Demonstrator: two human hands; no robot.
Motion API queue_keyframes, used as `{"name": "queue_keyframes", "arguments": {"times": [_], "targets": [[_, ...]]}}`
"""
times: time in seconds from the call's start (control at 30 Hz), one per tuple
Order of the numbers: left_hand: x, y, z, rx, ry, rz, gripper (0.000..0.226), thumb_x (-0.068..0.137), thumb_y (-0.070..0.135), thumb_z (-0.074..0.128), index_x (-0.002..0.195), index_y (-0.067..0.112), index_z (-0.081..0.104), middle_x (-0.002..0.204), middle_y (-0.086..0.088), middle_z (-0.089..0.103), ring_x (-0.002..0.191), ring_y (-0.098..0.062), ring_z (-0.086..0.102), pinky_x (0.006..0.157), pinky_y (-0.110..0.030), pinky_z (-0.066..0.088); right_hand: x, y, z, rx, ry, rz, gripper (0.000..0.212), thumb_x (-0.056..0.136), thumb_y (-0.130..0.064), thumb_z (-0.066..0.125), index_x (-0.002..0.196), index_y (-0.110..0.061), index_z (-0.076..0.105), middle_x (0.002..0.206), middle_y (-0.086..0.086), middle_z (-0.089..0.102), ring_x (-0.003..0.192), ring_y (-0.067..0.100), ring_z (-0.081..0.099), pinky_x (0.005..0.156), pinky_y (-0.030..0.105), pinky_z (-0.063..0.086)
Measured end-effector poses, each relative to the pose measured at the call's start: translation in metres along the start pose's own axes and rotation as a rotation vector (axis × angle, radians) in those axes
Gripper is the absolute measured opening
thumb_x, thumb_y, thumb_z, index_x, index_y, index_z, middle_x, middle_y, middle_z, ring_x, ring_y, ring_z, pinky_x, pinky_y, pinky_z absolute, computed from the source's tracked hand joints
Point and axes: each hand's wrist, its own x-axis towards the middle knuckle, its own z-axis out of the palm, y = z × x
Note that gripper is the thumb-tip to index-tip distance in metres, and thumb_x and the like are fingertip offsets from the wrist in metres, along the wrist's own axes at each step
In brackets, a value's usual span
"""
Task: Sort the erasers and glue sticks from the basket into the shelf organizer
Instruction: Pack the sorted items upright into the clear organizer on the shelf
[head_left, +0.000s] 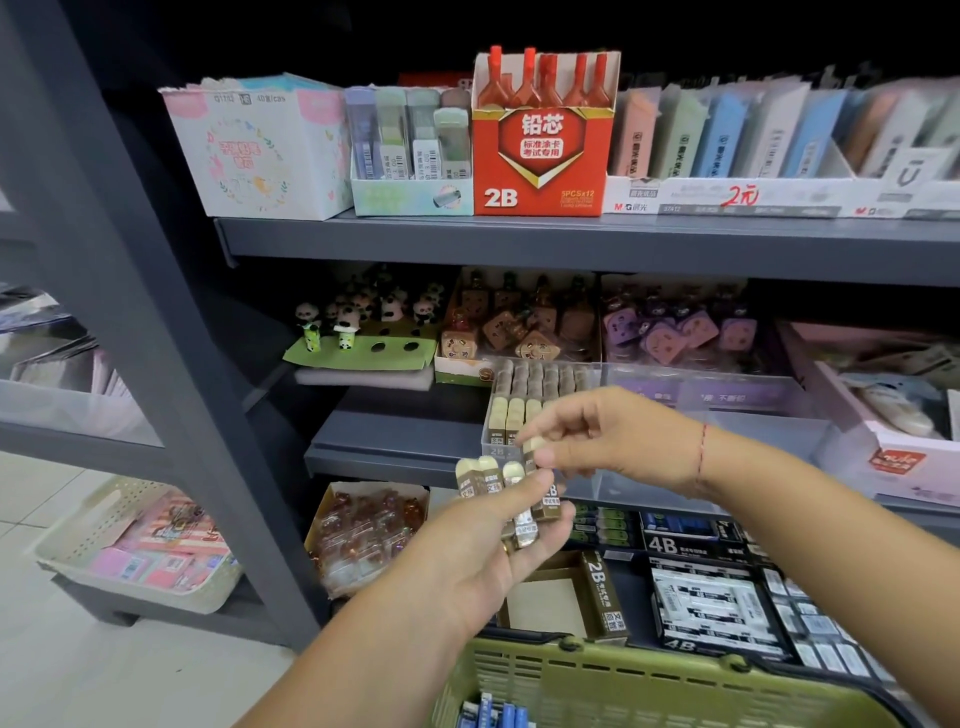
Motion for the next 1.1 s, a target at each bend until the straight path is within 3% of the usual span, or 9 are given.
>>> {"name": "queue_keyframes", "arguments": {"times": [0.13,0.3,0.4,0.47,0.57,0.73,0.87,1.0,1.1], "targets": [[-0.001,-0.001,0.001,-0.024,-0.005,0.003,0.027,0.079,0.001,0.071,0.104,-0.006,0.065,0.094,-0.022,0.073,0.083,-0.029,0.072,0.062,-0.033,0.061,-0.005,0.001,-0.017,0.102,0.037,0.061,0.025,0.072,-0.021,0.073,0.091,-0.006,0.071,0.072,0.002,0.066,0.061,0.008,0.054,0.058,0.017,0.046],[0.001,0.002,-0.004,-0.095,0.086,0.028,0.025,0.08,-0.005,0.07,0.103,-0.009,0.064,0.095,-0.024,0.07,0.072,-0.028,0.073,0.067,-0.039,0.061,-0.001,0.004,-0.057,-0.058,0.339,0.087,0.006,0.076,-0.011,0.077,0.079,-0.012,0.073,0.07,0.001,0.067,0.059,0.005,0.056,0.063,0.018,0.048],[0.001,0.0,-0.004,-0.102,0.114,0.014,0.024,0.078,-0.009,0.07,0.102,-0.011,0.065,0.104,-0.024,0.064,0.078,-0.029,0.069,0.071,-0.044,0.06,0.009,0.011,-0.054,-0.455,0.31,0.116,0.008,0.074,-0.016,0.08,0.076,-0.018,0.073,0.07,-0.006,0.07,0.056,-0.003,0.056,0.063,0.009,0.046],[0.001,0.0,-0.002,-0.104,0.123,0.008,0.021,0.079,-0.011,0.069,0.099,-0.011,0.065,0.106,-0.024,0.063,0.081,-0.029,0.067,0.072,-0.044,0.06,0.018,0.016,-0.043,-0.622,0.295,0.09,0.008,0.075,-0.017,0.08,0.077,-0.019,0.072,0.074,-0.007,0.07,0.062,-0.001,0.057,0.065,0.012,0.045],[0.002,0.001,-0.002,-0.108,0.118,0.002,0.017,0.079,-0.01,0.069,0.096,-0.01,0.065,0.103,-0.024,0.067,0.073,-0.027,0.07,0.071,-0.04,0.06,0.026,0.025,-0.03,-0.749,0.296,0.06,0.009,0.077,-0.023,0.077,0.08,-0.022,0.069,0.077,-0.01,0.068,0.071,0.005,0.06,0.072,0.022,0.049],[0.002,0.001,-0.006,-0.04,0.095,-0.002,0.02,0.08,-0.003,0.07,0.1,-0.007,0.069,0.093,-0.021,0.072,0.072,-0.025,0.073,0.052,-0.026,0.057,0.032,0.033,-0.024,-0.813,0.312,0.04,0.019,0.075,-0.029,0.078,0.075,-0.026,0.059,0.071,-0.015,0.058,0.069,0.003,0.052,0.064,0.024,0.039],[-0.001,0.001,-0.005,-0.002,0.054,0.017,0.019,0.083,0.001,0.069,0.101,-0.005,0.068,0.089,-0.019,0.074,0.071,-0.023,0.073,0.055,-0.026,0.059,0.031,0.033,-0.025,-0.858,0.319,0.046,0.022,0.075,-0.034,0.077,0.075,-0.026,0.057,0.081,-0.011,0.064,0.074,0.007,0.052,0.067,0.028,0.04],[0.0,0.001,-0.003,0.019,0.009,0.057,0.021,0.085,0.0,0.066,0.105,-0.003,0.065,0.093,-0.019,0.073,0.082,-0.025,0.073,0.065,-0.03,0.061,0.017,0.012,-0.019,-0.448,0.379,-0.066,0.019,0.08,-0.035,0.073,0.077,-0.018,0.066,0.074,-0.007,0.065,0.067,0.007,0.056,0.066,0.024,0.048],[-0.001,0.0,-0.002,0.045,-0.022,0.085,0.021,0.086,-0.001,0.064,0.107,-0.002,0.065,0.095,-0.019,0.073,0.088,-0.026,0.072,0.069,-0.031,0.061,0.004,-0.006,-0.005,-0.076,0.123,-0.01,0.03,0.083,-0.036,0.067,0.087,-0.006,0.07,0.074,-0.002,0.065,0.066,0.006,0.055,0.066,0.018,0.046]]}}
